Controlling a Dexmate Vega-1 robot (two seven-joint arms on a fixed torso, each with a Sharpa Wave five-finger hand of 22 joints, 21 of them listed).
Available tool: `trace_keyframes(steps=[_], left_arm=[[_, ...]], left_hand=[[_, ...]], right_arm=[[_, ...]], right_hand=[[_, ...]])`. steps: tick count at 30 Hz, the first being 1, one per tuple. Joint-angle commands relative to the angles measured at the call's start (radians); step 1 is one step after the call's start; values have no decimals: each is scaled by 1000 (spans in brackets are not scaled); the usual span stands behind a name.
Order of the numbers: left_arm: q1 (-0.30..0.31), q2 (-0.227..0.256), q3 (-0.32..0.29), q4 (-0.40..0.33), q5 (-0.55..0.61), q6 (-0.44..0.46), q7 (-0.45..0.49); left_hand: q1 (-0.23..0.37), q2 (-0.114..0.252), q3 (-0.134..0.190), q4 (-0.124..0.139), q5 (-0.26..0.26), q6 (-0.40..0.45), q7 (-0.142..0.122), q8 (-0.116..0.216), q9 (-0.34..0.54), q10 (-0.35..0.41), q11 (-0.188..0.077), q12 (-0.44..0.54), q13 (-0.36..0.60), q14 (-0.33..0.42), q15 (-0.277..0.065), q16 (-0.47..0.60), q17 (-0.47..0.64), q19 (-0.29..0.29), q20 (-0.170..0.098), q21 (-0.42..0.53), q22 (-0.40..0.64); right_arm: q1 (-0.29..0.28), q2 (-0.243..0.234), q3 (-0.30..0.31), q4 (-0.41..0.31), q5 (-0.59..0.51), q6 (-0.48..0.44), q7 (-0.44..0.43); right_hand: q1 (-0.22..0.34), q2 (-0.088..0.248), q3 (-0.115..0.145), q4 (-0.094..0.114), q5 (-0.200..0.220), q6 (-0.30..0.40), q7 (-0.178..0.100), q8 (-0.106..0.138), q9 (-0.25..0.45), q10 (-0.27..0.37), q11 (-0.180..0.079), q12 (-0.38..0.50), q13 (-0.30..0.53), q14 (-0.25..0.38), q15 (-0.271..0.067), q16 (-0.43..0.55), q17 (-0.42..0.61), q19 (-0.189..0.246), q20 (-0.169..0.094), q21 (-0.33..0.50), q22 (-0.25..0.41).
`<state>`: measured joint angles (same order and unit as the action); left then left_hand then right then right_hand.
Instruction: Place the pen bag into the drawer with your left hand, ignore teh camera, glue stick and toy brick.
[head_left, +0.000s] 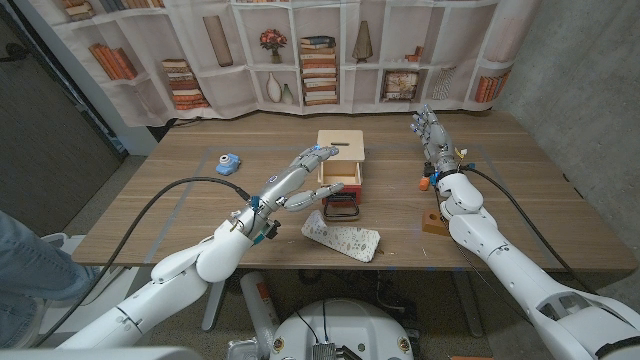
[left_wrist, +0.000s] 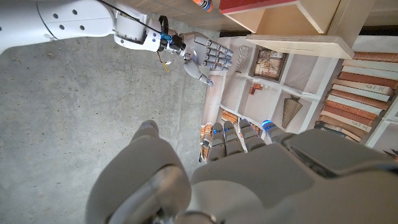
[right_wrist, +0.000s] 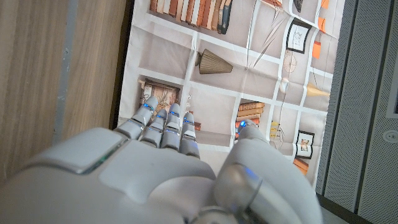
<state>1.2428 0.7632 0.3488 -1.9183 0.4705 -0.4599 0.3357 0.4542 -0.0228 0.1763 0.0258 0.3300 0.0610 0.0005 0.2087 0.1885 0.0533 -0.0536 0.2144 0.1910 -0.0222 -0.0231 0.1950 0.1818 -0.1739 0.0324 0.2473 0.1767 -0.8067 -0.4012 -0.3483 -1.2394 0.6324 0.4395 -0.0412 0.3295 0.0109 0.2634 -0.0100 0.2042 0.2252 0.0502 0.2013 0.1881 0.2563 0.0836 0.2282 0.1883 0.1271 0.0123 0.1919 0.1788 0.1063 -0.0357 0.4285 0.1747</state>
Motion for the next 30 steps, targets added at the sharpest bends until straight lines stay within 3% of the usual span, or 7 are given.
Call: trace_keyframes(steps=[1,23,30], left_arm=[[27,50,-6,-70,50,93,-11],[70,115,-25,-160,89,186,-40],[80,133,-28,-194,92,224,-65]], left_hand=[[25,-4,3,-13,10,-13,1,-3,2,-5,-6,-2,2,1,6,-2,1,-22,6,-7,3],[114,-43,1,-74,29,-89,7,-21,4,-48,0,-16,4,-32,21,-11,2,-39,14,-30,3],[140,-60,-5,-92,35,-55,0,-3,4,-20,-8,-3,4,-32,22,-8,2,-38,16,-34,4]], right_arm=[[17,9,-6,15,-3,0,2],[17,18,-10,20,-5,4,-4],[11,16,-6,16,-2,8,-3]], right_hand=[[2,9,4,-7,-1,10,-3,-3,2,4,-2,-1,1,4,0,-1,4,6,-21,-2,1],[1,10,3,-10,-1,9,-4,-4,2,6,-1,-1,2,6,3,-1,4,7,-19,-12,2],[1,11,3,-11,-1,9,-4,-4,2,7,-3,-1,2,6,2,-1,4,8,-19,-14,2]])
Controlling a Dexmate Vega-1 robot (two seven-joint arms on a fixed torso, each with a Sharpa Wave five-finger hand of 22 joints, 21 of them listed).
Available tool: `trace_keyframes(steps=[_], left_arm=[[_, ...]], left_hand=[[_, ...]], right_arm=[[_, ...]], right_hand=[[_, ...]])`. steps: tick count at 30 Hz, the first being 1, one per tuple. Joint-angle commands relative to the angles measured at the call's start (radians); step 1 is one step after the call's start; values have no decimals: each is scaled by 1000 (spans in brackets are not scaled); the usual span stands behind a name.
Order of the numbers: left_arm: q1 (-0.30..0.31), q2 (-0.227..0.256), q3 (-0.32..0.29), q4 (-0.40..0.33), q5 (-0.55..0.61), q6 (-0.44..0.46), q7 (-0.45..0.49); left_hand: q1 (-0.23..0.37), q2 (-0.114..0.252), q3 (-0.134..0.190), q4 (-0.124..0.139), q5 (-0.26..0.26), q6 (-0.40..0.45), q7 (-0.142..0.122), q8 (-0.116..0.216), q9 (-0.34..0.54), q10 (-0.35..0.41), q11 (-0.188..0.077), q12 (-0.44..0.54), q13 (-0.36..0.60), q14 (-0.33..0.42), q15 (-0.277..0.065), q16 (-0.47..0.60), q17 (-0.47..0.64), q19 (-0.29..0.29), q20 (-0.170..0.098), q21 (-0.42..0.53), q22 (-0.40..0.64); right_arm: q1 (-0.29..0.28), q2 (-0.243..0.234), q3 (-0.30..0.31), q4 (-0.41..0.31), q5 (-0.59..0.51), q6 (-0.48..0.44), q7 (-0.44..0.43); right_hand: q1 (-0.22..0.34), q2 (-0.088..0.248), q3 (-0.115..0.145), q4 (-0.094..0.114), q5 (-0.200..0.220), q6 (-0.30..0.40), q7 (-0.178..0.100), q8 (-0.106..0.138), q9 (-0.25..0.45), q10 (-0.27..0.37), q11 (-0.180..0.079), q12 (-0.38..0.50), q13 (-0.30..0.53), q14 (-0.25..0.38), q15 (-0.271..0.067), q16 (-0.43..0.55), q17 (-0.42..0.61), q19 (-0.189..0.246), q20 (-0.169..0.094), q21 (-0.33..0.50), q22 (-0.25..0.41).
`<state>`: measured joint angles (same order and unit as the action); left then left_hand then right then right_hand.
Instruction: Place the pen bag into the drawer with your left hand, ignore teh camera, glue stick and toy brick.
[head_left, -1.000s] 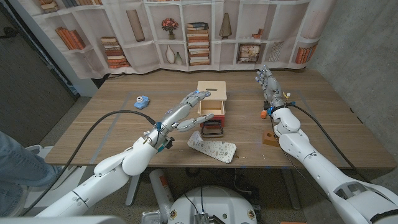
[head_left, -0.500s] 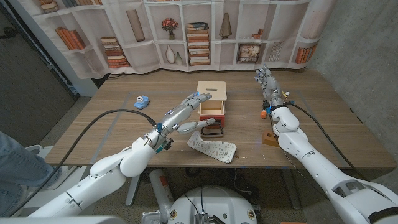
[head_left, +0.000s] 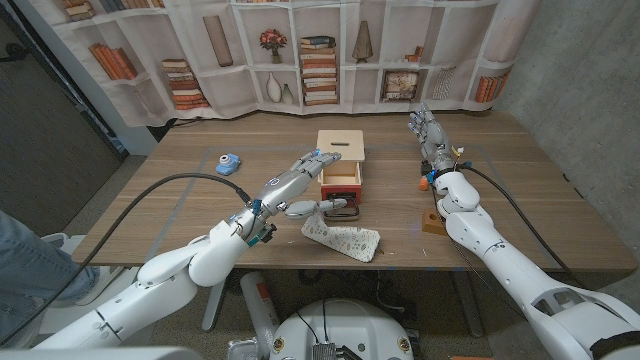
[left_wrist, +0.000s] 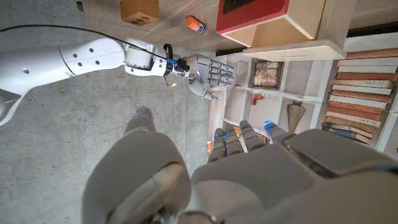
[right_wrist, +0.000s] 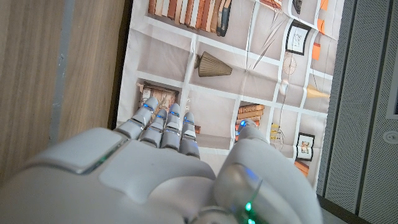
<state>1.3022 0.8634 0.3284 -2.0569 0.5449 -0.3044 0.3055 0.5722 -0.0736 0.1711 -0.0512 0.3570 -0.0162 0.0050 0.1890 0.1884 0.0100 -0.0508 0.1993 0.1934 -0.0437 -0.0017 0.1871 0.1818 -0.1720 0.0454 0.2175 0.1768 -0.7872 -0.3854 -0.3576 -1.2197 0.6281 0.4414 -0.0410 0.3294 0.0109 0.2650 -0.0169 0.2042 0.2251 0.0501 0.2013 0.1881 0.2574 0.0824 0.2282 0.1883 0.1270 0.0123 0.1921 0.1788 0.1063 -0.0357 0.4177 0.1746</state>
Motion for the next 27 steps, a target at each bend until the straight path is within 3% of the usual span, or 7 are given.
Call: trace_keyframes(steps=[1,7,12,27], left_arm=[[23,35,-9,-59,20,74,-37],[28,48,-11,-88,25,110,-62],[32,59,-10,-110,28,134,-83],[51,85,-7,-161,67,203,-111]], left_hand=[[25,-11,-1,-17,9,30,-7,20,4,26,-12,13,2,-7,-3,2,2,-40,2,-5,4],[51,-22,-12,-32,22,145,-16,56,5,84,-29,31,3,22,-20,12,3,-29,-7,-7,5],[62,-23,-18,-36,29,191,-32,67,5,127,-39,42,3,57,-37,22,3,-21,-12,-7,5],[74,-23,-24,-40,36,199,-41,61,5,159,-51,46,2,89,-43,27,4,-7,-9,-5,5]], right_arm=[[-9,0,4,-4,2,6,-4],[-10,0,5,-4,6,6,0],[-10,2,4,-3,7,7,2],[-21,-3,6,-18,9,8,0]], right_hand=[[1,11,2,-4,-1,9,-4,-4,2,5,-2,-1,2,6,1,-1,4,8,-18,-3,2],[2,11,2,-5,-1,10,-5,-4,2,5,-2,-2,2,6,2,-1,4,9,-18,-5,2],[2,11,2,-6,-1,10,-5,-4,2,5,0,-2,2,6,3,-1,4,9,-17,-7,2],[2,11,1,-8,0,11,-6,-4,2,7,0,-2,2,6,3,-2,4,10,-15,-13,2]])
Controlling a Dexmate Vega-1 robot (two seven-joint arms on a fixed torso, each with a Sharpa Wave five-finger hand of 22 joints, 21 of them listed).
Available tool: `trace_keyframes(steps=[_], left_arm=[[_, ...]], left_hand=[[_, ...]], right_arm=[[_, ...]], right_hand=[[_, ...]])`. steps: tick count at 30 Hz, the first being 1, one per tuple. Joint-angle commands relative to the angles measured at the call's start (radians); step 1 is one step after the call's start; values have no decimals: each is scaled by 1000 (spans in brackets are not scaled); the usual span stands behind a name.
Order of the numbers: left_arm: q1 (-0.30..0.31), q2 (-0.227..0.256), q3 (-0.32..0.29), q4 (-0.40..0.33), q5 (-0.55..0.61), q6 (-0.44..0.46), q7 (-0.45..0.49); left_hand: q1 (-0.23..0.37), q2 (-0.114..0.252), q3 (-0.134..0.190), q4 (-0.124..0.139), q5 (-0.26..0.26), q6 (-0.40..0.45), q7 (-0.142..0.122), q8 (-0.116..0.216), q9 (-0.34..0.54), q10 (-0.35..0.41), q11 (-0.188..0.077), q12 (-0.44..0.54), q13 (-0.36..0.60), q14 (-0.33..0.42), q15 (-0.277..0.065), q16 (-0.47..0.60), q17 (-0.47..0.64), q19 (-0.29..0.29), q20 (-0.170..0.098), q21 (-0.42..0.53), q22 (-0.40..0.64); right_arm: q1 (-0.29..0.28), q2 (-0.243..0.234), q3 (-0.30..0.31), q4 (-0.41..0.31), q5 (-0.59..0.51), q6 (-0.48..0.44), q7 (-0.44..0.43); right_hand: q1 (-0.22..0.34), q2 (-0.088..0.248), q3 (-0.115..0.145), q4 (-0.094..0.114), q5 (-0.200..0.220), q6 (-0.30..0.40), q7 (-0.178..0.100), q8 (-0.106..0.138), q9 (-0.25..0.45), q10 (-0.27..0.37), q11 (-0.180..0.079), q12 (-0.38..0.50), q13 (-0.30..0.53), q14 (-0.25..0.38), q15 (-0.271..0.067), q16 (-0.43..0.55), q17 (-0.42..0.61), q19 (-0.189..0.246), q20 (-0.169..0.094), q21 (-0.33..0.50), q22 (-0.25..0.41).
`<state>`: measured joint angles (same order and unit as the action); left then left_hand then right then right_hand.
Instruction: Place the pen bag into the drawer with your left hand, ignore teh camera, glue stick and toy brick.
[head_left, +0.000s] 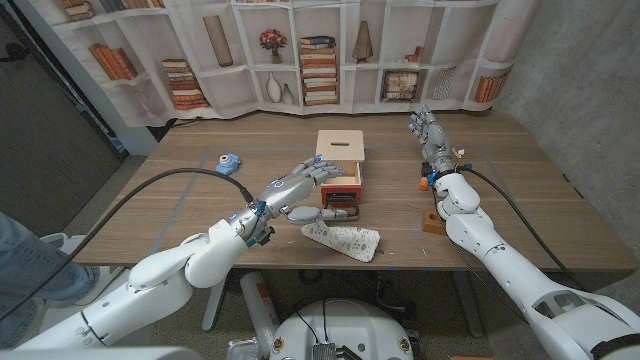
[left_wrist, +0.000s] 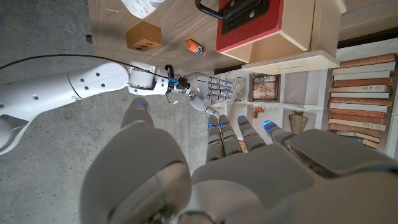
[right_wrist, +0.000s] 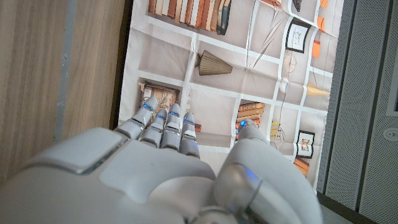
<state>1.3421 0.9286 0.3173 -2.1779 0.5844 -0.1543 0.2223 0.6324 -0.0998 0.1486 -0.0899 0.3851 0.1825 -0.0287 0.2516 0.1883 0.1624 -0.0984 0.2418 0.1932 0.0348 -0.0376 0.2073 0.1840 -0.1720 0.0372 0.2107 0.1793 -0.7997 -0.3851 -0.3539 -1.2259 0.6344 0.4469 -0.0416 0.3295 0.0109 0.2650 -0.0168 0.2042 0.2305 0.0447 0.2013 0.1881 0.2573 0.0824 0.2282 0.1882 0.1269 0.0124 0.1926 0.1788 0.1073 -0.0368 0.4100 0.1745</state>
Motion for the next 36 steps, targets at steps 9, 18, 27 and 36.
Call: trace_keyframes(steps=[9,18,27,36], left_arm=[[13,31,4,-56,29,85,-47],[6,42,21,-77,52,137,-85],[-26,56,56,-96,90,176,-143],[-65,62,95,-109,123,193,-196]], left_hand=[[16,1,-4,-2,10,-3,-7,-6,5,5,-7,1,3,15,-6,6,2,-3,0,2,3],[17,0,-7,-2,12,-4,-7,-9,5,4,-5,-2,3,16,-5,4,2,-3,0,1,3],[19,-1,-9,-3,13,-6,-7,-12,5,4,-10,-4,3,16,-7,3,2,-4,0,0,3],[23,-1,-11,-4,16,-11,-6,-16,5,-1,-11,-8,3,14,-10,-1,2,-9,-10,-3,3]], right_arm=[[-5,-4,8,-12,8,-5,-3],[24,23,8,28,23,16,18],[49,45,5,67,29,33,35],[55,61,10,89,40,54,46]], right_hand=[[2,12,1,-10,0,5,-1,-4,2,6,2,-3,2,7,3,-2,4,10,-14,-9,3],[2,12,1,-10,0,6,0,-4,3,7,0,-2,2,7,4,-2,4,12,-14,-11,3],[1,13,0,-12,0,6,0,-4,3,7,0,-3,2,8,4,-2,4,13,-14,-15,3],[1,13,0,-12,0,7,0,-4,3,8,0,-3,2,9,3,-2,4,14,-13,-18,3]])
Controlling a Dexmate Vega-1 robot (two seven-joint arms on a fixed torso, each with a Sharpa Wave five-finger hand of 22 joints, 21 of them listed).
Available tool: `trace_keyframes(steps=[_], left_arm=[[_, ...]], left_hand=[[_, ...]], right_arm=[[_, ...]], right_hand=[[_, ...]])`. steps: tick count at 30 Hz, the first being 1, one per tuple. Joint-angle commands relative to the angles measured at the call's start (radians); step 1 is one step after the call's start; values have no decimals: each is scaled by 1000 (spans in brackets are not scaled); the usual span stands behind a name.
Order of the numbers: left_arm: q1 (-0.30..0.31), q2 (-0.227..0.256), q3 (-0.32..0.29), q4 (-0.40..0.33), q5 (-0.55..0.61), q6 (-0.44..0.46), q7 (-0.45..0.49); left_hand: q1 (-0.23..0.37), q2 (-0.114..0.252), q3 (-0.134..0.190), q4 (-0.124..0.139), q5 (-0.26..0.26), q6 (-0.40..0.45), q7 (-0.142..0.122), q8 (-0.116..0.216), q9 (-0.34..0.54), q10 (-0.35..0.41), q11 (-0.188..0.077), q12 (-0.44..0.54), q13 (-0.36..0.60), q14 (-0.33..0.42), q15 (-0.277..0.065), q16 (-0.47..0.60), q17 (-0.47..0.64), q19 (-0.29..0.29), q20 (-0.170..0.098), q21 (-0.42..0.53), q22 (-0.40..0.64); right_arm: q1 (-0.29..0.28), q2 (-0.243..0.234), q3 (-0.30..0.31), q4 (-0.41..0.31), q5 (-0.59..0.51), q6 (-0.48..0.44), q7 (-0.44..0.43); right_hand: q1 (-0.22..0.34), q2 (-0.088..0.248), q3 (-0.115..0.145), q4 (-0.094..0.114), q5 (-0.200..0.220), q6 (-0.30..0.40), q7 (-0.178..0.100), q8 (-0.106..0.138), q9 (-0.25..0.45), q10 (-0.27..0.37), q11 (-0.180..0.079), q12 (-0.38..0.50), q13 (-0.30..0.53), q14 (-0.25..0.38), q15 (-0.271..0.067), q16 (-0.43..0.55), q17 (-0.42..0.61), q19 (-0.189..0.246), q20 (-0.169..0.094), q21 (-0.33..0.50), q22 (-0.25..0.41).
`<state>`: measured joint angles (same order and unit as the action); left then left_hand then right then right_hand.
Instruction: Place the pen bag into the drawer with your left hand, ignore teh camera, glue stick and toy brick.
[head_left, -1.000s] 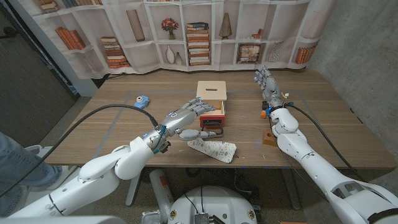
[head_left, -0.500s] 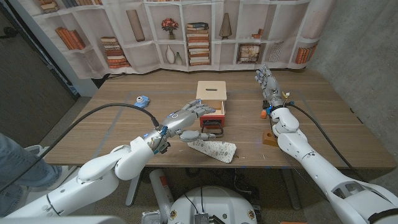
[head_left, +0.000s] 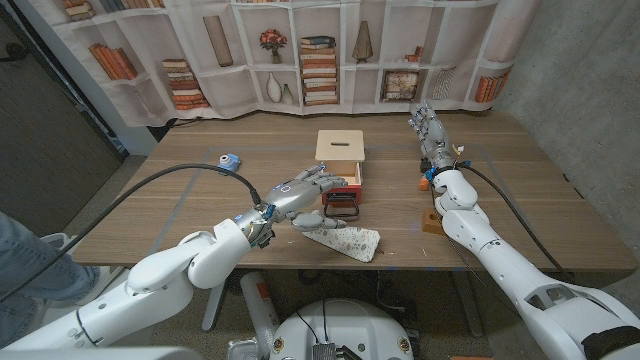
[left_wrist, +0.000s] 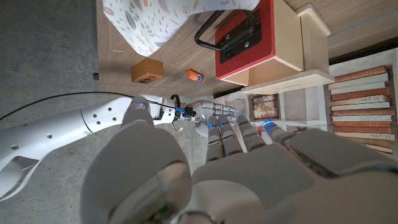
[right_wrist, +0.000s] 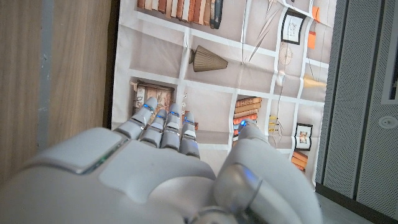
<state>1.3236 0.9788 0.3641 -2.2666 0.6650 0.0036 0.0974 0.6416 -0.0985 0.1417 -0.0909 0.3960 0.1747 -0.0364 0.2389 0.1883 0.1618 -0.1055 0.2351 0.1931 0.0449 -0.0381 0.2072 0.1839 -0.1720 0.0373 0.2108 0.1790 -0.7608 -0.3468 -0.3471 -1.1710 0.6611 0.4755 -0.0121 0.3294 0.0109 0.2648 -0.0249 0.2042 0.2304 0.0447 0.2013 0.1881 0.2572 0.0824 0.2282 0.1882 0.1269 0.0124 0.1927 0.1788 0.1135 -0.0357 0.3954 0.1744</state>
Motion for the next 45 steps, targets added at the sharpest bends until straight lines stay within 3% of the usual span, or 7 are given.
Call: trace_keyframes(steps=[1,19,28,45], left_arm=[[-51,12,52,-21,46,36,-77],[-77,16,96,-47,77,80,-160],[-79,5,136,-63,167,123,-182],[-115,-21,170,-48,189,151,-249]], left_hand=[[14,-2,-5,-3,5,-3,2,-4,5,0,-4,-2,3,2,-9,-1,2,-9,-10,-3,3],[21,-3,-9,-5,9,-7,-3,-10,5,-4,-6,-7,3,-3,-10,-6,2,-14,-10,-6,3],[23,-4,-12,-5,10,-7,-3,-11,5,-3,-10,-8,3,-4,-10,-7,2,-19,-12,-9,3],[25,-4,-18,-4,13,-21,4,-21,5,-17,4,-17,3,-14,-3,-12,3,-27,-11,-11,4]], right_arm=[[15,22,4,32,13,26,16],[-5,8,8,-5,9,18,-3],[-14,5,6,-13,7,13,-7],[-36,-5,8,-33,5,3,-23]], right_hand=[[1,13,0,-4,0,7,0,-4,3,9,1,-2,2,9,3,-2,4,8,-14,-4,3],[0,13,-1,-6,1,7,0,-4,3,10,0,-2,2,10,3,-2,4,9,-14,-10,3],[-1,14,-1,-7,1,6,0,-4,3,11,0,-2,2,11,2,-2,4,11,-13,-13,3],[-2,15,-2,-9,1,8,0,-4,3,11,1,-3,3,12,4,-2,5,13,-13,-18,4]])
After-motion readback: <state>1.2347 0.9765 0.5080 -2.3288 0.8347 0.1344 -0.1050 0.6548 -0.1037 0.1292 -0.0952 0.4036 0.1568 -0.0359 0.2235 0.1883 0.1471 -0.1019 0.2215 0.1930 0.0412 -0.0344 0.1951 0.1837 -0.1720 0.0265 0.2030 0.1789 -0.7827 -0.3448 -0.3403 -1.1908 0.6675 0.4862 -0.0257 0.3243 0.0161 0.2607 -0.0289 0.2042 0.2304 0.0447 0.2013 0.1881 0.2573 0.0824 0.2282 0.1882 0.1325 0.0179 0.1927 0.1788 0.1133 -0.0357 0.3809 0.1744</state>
